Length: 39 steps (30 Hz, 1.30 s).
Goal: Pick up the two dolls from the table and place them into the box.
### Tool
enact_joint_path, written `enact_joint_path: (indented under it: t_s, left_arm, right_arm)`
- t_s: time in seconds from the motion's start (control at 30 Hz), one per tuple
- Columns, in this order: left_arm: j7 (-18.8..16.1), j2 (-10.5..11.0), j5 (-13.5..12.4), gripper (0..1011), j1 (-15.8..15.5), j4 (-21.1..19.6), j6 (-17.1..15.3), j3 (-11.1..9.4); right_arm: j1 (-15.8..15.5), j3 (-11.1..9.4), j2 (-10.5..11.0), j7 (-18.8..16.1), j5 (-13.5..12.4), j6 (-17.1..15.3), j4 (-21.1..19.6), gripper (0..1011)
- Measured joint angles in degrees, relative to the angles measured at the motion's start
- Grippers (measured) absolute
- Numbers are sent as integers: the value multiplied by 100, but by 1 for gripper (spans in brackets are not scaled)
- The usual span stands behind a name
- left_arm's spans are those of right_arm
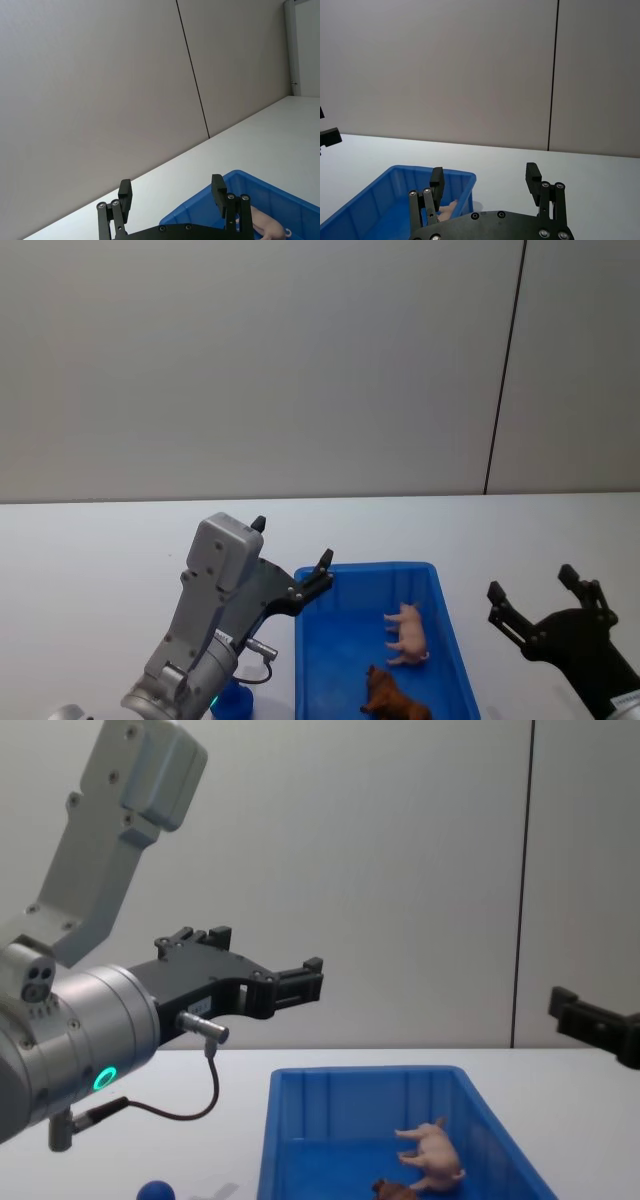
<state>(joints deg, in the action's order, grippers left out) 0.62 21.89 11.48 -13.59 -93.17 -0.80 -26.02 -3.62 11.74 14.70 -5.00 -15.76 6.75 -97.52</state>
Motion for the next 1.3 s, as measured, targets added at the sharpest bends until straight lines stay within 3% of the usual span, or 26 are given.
enact_joint_path:
  t_s: [0.2,0.5,0.97,1.3]
  left_arm:
    - [0,17,5,1001,14,-17,-30,14]
    - [-21,130,137,1001,85,-140,-323,100]
    - [-129,424,541,1001,315,-361,-1006,304]
    - [-191,575,854,1001,492,-440,-1300,409]
  right_arm:
    - [-103,-35,52,162,-19,14,-91,1001]
    - [-188,-67,97,300,-32,25,-166,1001]
    - [-239,-85,121,381,-41,34,-215,1001]
    - [-254,-92,127,404,-42,36,-227,1001]
